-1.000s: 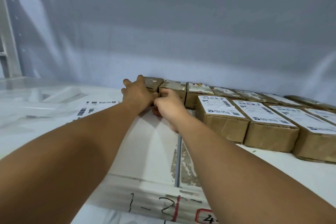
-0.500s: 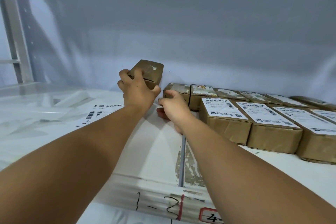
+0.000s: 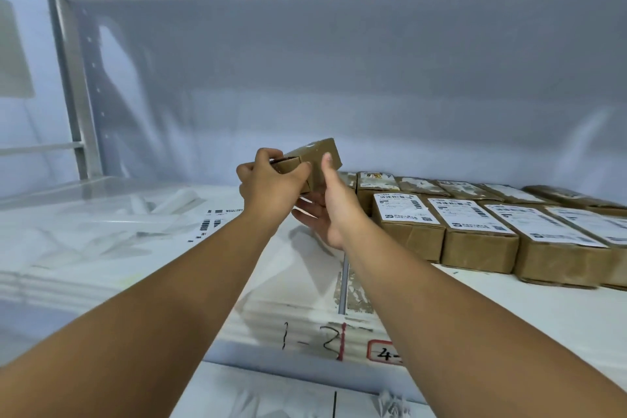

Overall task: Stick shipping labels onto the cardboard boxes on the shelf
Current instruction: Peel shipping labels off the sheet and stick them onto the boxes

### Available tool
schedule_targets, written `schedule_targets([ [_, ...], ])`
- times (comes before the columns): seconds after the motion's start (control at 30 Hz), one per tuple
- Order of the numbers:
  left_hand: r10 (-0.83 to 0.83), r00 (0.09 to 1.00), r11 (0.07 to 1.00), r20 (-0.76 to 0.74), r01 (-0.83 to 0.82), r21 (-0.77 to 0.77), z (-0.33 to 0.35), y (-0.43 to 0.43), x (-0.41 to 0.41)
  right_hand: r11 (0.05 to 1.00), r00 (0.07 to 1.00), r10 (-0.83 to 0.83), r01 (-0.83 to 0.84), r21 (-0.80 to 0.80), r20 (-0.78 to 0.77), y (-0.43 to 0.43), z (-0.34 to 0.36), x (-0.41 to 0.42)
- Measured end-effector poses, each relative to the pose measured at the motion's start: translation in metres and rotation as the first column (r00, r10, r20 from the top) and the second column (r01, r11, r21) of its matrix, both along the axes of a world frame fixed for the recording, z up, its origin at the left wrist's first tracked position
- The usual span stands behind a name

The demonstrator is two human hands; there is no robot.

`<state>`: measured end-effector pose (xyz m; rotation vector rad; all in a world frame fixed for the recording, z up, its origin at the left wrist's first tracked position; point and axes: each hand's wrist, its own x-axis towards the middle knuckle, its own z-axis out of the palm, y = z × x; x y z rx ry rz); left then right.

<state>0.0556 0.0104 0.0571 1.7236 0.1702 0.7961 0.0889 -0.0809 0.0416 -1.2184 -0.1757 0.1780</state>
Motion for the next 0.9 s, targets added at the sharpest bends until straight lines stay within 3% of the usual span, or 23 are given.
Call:
schedule_targets([
  [0.2, -0.059, 0.998, 0.979, 0.037, 0.05, 0.199, 0.004, -0.007, -0.054, 0.986, 0.995, -0.076, 0.084, 0.141, -0.06, -0.021, 0.01, -0.035],
  [0.33, -0.06, 0.996, 0.938, 0.069, 0.032, 0.344, 0.005, -0.017, -0.089, 0.985, 0.994, -0.083, 0.092, 0.147, -0.069, -0.037, 0.02, -0.06],
  [0.5, -0.152, 0.984, 0.916, 0.094, 0.105, 0.387, -0.007, -0.022, -0.115, 0.974, 0.981, -0.16, 0.175, 0.144, -0.111, -0.047, 0.026, -0.085],
  [0.57, -0.247, 0.964, 0.933, 0.097, 0.209, 0.293, -0.01, -0.018, -0.12, 0.977, 0.981, -0.166, 0.177, 0.116, -0.097, -0.05, 0.026, -0.091],
  [0.63, -0.329, 0.94, 0.944, 0.088, 0.331, -0.002, -0.009, -0.014, -0.124, 0.983, 0.984, -0.159, 0.165, 0.078, -0.081, -0.058, 0.026, -0.096],
  [0.73, -0.429, 0.902, 0.825, -0.046, 0.371, -0.426, -0.003, -0.009, -0.124, 0.994, 0.992, -0.102, 0.103, 0.018, -0.073, -0.068, 0.025, -0.101],
  [0.8, -0.532, 0.84, 0.748, -0.109, 0.405, -0.526, -0.004, -0.008, -0.124, 0.998, 0.995, -0.069, 0.068, -0.014, -0.07, -0.069, 0.023, -0.106],
  [0.9, -0.643, 0.762, 0.646, -0.081, 0.483, -0.591, -0.006, -0.01, -0.124, 0.998, 0.996, -0.05, 0.048, -0.028, -0.076, -0.067, 0.02, -0.108],
])
